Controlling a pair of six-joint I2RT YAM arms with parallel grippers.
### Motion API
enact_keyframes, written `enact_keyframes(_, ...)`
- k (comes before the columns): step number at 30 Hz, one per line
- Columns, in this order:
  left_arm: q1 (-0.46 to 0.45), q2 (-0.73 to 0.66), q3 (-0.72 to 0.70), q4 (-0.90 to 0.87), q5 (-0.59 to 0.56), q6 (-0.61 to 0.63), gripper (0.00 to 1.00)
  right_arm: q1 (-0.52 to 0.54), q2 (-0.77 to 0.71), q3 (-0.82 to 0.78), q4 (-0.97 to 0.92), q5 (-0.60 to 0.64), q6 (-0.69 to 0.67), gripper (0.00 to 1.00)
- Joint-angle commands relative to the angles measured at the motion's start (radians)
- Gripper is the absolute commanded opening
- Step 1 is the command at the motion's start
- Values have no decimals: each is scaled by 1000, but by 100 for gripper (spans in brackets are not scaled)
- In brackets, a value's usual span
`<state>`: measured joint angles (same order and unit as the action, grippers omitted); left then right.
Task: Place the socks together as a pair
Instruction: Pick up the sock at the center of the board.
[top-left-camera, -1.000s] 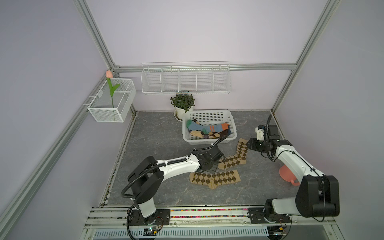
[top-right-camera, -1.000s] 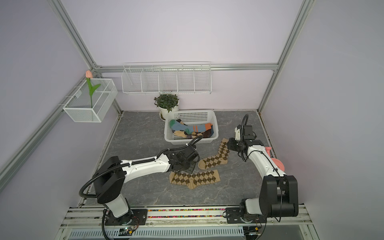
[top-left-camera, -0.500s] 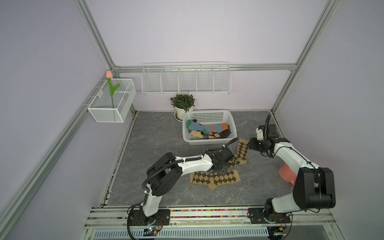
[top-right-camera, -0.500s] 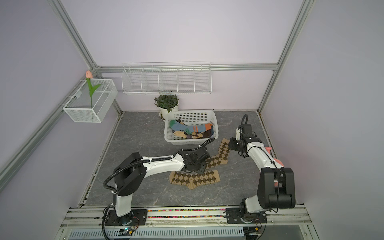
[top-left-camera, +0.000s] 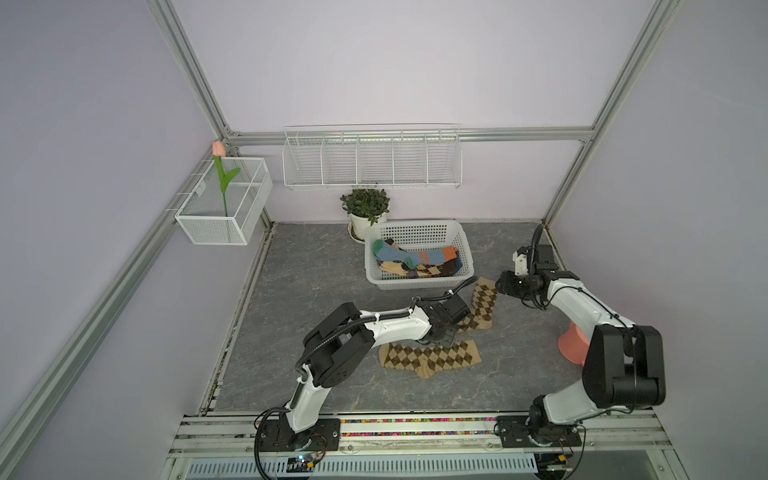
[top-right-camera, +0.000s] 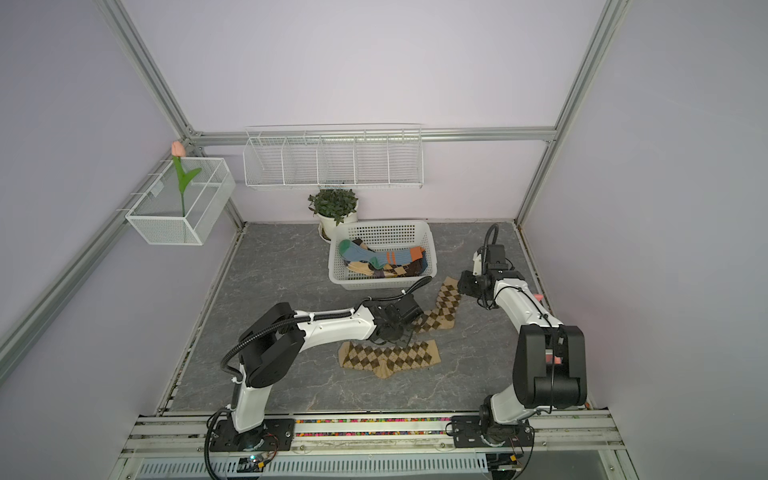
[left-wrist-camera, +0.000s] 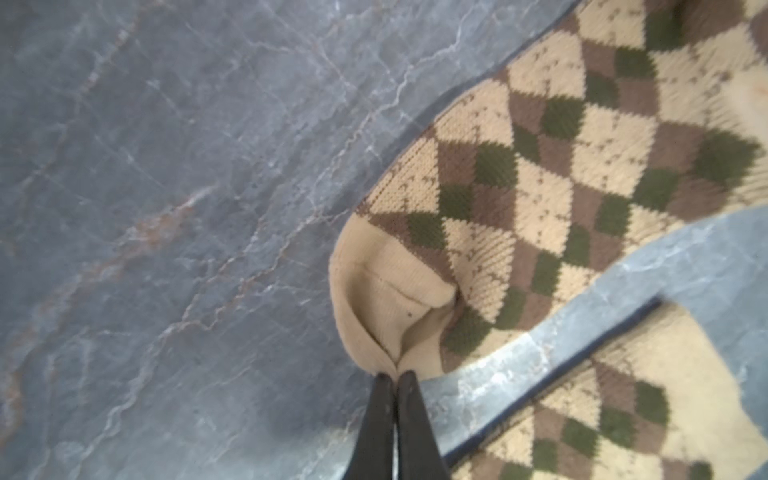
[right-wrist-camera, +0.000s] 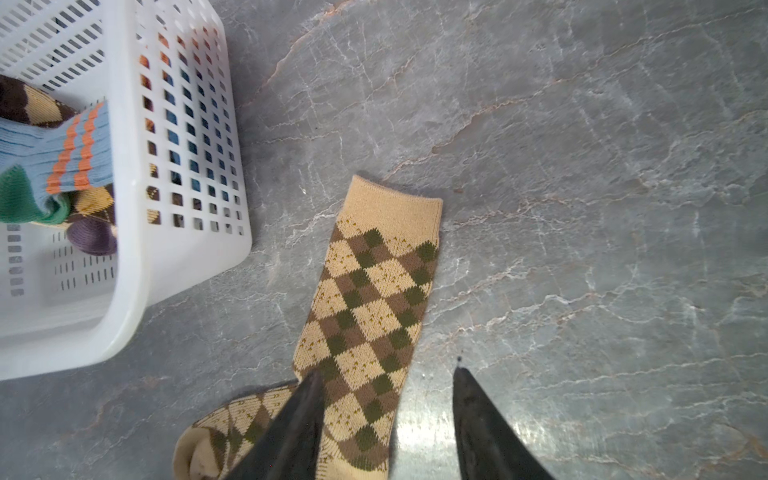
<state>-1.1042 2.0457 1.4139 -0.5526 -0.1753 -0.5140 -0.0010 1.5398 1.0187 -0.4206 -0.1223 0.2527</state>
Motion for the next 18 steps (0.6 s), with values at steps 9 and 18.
enact_keyframes(9,3,-222,-53,-108,21,46,0,-9,47,31,7,-47,-30,54)
enact_keyframes(18,-19,-274,-116,-97,104,62,0,19,142,64,-23,-63,-41,59)
